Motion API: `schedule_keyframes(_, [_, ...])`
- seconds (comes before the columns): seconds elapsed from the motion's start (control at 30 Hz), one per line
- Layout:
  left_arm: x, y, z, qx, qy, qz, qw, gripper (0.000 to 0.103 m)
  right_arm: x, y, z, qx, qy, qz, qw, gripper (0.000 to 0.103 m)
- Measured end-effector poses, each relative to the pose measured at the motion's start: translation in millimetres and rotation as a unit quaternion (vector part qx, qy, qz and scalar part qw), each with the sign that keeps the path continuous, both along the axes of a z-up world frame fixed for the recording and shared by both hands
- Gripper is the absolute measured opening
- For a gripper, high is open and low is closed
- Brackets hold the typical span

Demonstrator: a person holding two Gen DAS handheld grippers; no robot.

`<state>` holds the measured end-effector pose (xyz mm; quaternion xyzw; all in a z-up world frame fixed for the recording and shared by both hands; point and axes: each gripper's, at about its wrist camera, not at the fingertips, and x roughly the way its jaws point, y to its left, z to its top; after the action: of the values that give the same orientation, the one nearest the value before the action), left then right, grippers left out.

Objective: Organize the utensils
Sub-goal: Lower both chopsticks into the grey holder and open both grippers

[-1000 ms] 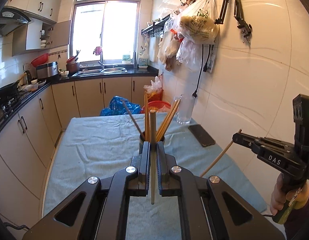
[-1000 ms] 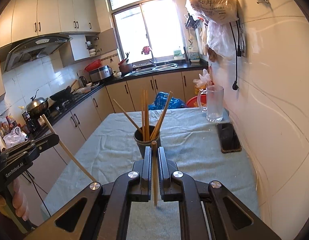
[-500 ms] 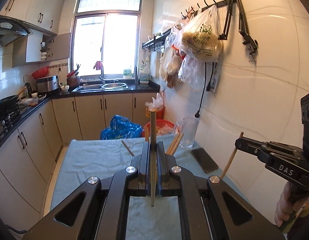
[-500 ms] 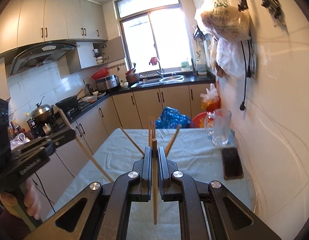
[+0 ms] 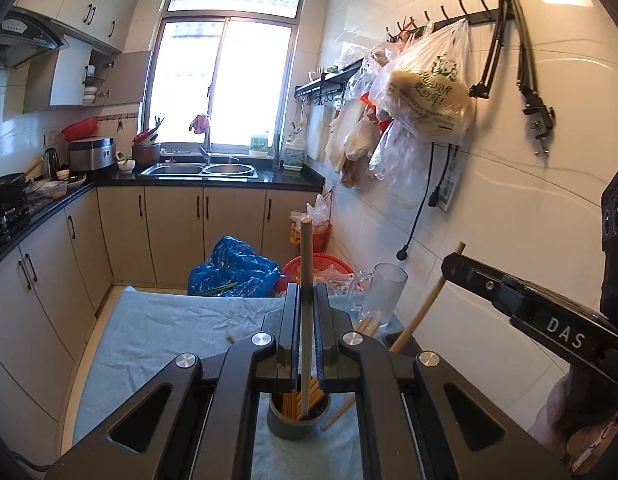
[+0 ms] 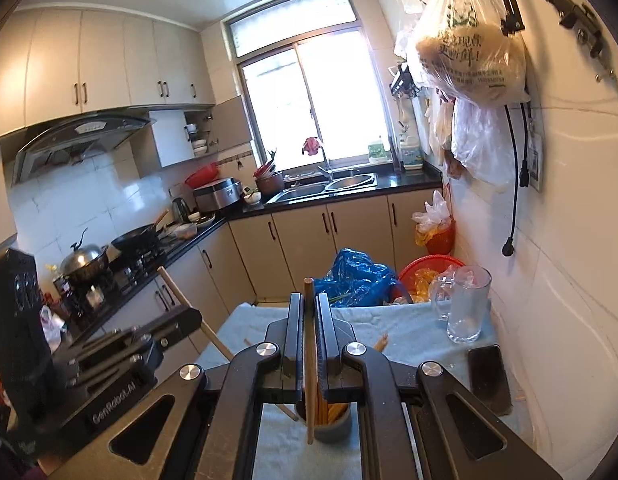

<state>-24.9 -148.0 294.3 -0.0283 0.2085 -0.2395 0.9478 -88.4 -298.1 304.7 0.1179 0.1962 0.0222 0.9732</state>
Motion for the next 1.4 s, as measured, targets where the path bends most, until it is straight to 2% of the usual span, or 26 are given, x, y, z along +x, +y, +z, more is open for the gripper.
schedule_keyframes(0.1, [14.7,-5.7,-10.8,0.003,0.004,0.002,1.0000,0.006,16.6,-7.6,-9.4,0.012,0.002,-0.012,1.000,0.007])
schedule_keyframes(0.2, [32.3,-11.7,-30.0,0.009,0.025,0.001,0.9996,0.006,30.4,-16.0,-26.1,0.026,0.009,-0.020,0.999,0.007])
schedule_keyframes(0.37, [51.5,-14.5,-59.8,0.023,0.057,0.008,0.9981,0.006,48.1,-23.8,-60.7,0.032,0.040,-0.028,0.998,0.007])
schedule_keyframes(0.53, [53.7,-11.7,-74.9,0.027,0.074,0.012,0.9969,0.006,58.5,-30.1,-92.5,0.039,0.072,-0.031,0.996,0.007])
schedule_keyframes(0.67, [47.9,-12.9,-76.4,0.036,0.067,0.018,0.9969,0.006,65.3,-32.1,-110.4,0.038,0.091,-0.032,0.995,0.007])
schedule_keyframes(0.8, [38.1,-10.0,-72.9,0.038,0.063,0.014,0.9972,0.006,66.6,-34.2,-118.6,0.035,0.098,-0.038,0.994,0.007])
schedule_keyframes(0.9, [31.2,-6.6,-69.2,0.035,0.064,0.013,0.9973,0.012,65.9,-35.5,-119.4,0.038,0.101,-0.040,0.993,0.007])
schedule_keyframes(1.0, [19.4,0.9,-63.1,0.026,0.057,0.013,0.9980,0.023,64.3,-35.7,-116.9,0.037,0.099,-0.041,0.994,0.019])
schedule_keyframes(1.07, [9.2,7.0,-57.6,0.022,0.048,0.017,0.9984,0.023,62.1,-34.2,-114.1,0.033,0.096,-0.041,0.994,0.027])
schedule_keyframes(1.3, [-22.0,32.2,-41.3,0.008,0.038,0.026,0.9989,0.031,48.8,-31.0,-100.7,0.030,0.081,-0.043,0.995,0.037])
schedule_keyframes(1.4, [-40.3,40.8,-35.3,0.010,0.024,0.033,0.9991,0.037,39.4,-27.3,-92.1,0.026,0.072,-0.044,0.996,0.041])
